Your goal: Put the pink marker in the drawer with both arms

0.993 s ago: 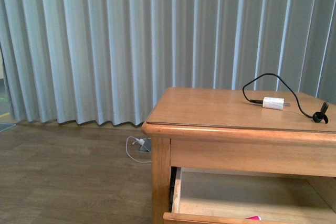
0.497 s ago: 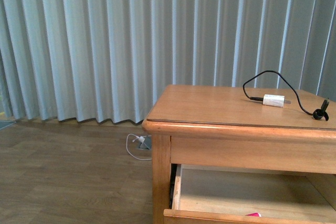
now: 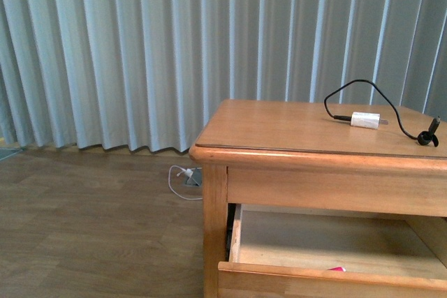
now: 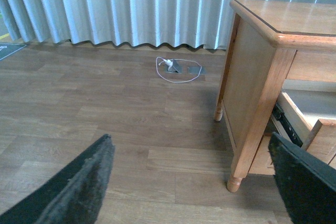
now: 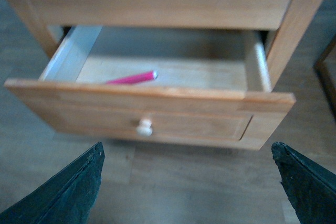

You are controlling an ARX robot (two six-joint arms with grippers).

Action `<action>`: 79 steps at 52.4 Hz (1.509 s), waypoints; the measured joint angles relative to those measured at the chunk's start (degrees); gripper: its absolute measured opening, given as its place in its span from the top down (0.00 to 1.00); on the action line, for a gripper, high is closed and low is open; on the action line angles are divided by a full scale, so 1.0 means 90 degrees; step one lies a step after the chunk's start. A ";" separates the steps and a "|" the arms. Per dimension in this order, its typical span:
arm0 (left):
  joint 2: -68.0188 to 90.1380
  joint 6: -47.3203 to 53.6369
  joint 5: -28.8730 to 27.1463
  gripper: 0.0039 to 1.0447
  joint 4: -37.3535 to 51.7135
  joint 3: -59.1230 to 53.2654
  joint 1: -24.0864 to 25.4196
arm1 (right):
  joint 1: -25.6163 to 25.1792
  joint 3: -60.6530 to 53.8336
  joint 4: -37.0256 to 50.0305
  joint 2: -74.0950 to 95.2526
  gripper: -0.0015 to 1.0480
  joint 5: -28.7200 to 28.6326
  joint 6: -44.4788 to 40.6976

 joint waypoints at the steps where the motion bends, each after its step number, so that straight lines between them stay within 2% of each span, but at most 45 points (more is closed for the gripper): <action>1: 0.0000 0.0000 0.0000 0.09 0.0000 0.0000 0.0000 | -0.0015 0.0053 -0.0056 0.0155 0.08 -0.0124 -0.0046; 4: 0.0000 0.0005 0.0000 0.04 0.0000 0.0000 0.0000 | -0.0039 0.0172 -0.0078 0.0571 0.08 -0.0355 -0.0172; 12: 0.0000 0.0005 0.0000 0.05 0.0000 0.0000 0.0000 | 0.0034 0.0583 0.0168 0.1909 0.08 -0.0461 -0.0350; 29: -0.0002 0.0005 0.0000 0.05 0.0000 0.0000 0.0000 | 0.0398 0.1532 0.1076 0.4889 0.08 -0.0219 -0.0049; 45: -0.0002 0.0005 0.0000 0.05 0.0000 0.0000 0.0000 | 0.0376 0.2086 0.1897 0.6295 0.08 0.0121 0.0158; 58: -0.0002 0.0005 0.0000 0.05 0.0000 0.0000 0.0000 | 0.0255 0.2623 0.3351 0.7475 0.08 0.0459 0.0410; 69: -0.0002 0.0005 0.0000 0.05 0.0000 0.0000 0.0000 | 0.0211 0.3096 0.4852 0.8442 0.08 0.0576 0.0415; 79: -0.0002 0.0005 0.0000 0.05 0.0000 0.0000 0.0000 | 0.0153 0.3293 0.5787 0.9075 0.08 0.0612 0.0413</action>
